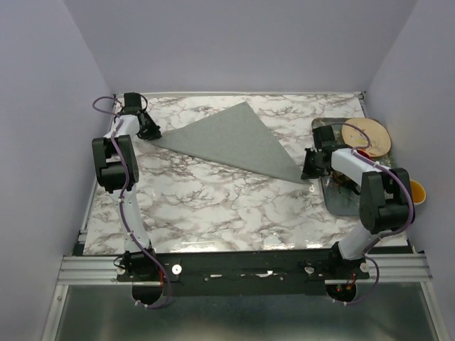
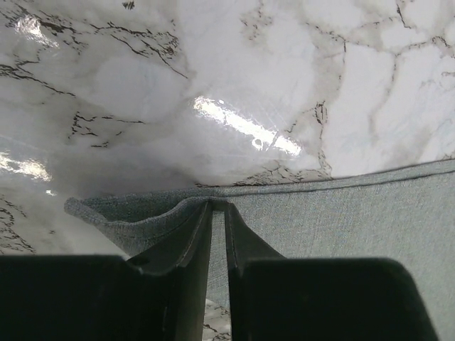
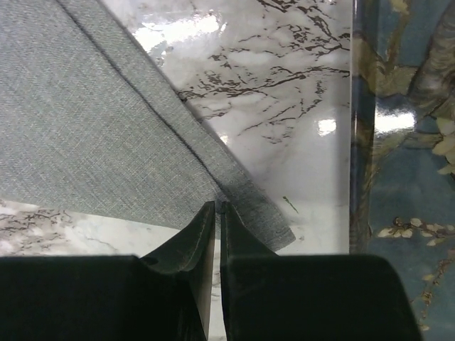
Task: Fold the napkin, place the utensils inside, and roll it up
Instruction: Fold the napkin, then grab a utensil with the left arm
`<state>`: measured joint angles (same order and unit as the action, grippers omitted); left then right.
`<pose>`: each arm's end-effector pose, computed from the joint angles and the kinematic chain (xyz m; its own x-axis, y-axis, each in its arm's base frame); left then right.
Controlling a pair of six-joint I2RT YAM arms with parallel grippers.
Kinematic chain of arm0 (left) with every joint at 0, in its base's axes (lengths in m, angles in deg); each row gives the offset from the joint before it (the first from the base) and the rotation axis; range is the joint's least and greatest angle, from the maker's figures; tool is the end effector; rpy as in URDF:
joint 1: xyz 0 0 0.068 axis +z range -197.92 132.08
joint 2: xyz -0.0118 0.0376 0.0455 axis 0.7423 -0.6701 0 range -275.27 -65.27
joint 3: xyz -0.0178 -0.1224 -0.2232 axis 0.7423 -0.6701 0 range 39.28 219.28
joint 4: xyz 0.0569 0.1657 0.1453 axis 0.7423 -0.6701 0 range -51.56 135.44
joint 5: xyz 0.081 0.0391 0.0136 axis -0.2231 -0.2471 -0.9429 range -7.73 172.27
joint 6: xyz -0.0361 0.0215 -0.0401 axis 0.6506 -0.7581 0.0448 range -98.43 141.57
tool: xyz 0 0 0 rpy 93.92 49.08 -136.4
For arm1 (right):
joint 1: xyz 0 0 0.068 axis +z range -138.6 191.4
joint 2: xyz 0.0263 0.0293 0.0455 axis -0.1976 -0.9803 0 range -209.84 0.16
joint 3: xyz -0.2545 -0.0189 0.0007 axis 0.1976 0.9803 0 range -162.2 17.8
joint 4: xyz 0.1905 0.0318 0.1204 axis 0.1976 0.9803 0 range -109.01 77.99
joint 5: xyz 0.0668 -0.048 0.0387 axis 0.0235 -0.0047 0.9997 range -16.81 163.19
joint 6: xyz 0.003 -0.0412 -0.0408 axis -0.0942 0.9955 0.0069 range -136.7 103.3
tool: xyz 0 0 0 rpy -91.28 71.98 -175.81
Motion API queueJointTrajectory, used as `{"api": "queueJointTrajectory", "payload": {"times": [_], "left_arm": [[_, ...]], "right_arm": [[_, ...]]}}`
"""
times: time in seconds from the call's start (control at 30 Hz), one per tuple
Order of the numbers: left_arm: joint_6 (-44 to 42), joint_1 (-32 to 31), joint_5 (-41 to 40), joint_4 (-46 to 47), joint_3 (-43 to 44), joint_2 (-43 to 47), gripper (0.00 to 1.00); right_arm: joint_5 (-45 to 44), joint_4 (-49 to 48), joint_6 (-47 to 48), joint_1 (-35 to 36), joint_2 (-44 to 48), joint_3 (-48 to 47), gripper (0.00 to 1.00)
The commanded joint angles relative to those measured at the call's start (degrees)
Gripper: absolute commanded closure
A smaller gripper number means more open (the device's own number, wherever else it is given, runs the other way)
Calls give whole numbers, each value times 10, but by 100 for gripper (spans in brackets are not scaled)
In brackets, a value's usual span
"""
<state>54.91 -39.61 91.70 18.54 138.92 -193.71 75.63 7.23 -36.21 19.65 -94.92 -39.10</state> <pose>0.4455 0.0583 0.1631 -0.6547 -0.6436 -0.3964 -0.4921 0.7610 -0.4227 0.2893 0.0439 0.1724 -0.8954 0.2072 -0.3941 0.1458 0.9727 0.1803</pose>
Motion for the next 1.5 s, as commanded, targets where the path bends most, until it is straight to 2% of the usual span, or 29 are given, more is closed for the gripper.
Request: {"api": "queueJointTrajectory", "payload": {"times": [0.0, 0.17, 0.3, 0.6, 0.77, 1.0, 1.1, 1.17, 1.2, 1.23, 1.27, 1.3, 1.33, 1.47], "left_arm": [[-23, 6, -10, -22, -2, 18, 76], [-28, 5, -8, -40, 21, 49, 70], [-20, 5, -5, -31, -19, 80, 69], [-35, 6, -40, -29, -53, 83, 72], [-23, 24, -57, -40, -72, 74, 72], [-35, 32, -55, -34, -49, 56, 72], [-28, 28, -55, -37, -103, 132, 71], [-21, 27, -90, -46, -164, 221, 63], [-16, 28, -116, -67, -181, 251, 59], [-11, 27, -164, -77, -201, 280, 52], [-1, 28, -181, -85, -243, 332, 50], [11, 34, -190, -90, -270, 360, 48], [38, 37, -203, -92, -296, 384, 47], [97, 61, -239, -103, -448, 512, 46]], "right_arm": [[-38, -10, -9, -9, -16, 11, 85], [-57, -4, -4, -9, -5, 2, 85], [-5, -4, -3, -8, 8, -5, 85], [27, -11, -1, 5, 21, 3, 85], [-11, -9, -7, 5, 17, 8, 85], [-1, -9, 17, 12, 31, 5, 85], [-12, -6, 21, 68, 66, -1, 84], [-21, 11, 18, 126, 81, -8, 79], [-19, 12, 16, 147, 90, -8, 74], [-11, 9, 11, 182, 103, -8, 65], [-2, 7, 11, 199, 109, -9, 62], [5, 6, 9, 214, 113, -10, 60], [16, -4, 10, 248, 124, -9, 52], [41, -22, 18, 304, 130, -2, 41]]}}
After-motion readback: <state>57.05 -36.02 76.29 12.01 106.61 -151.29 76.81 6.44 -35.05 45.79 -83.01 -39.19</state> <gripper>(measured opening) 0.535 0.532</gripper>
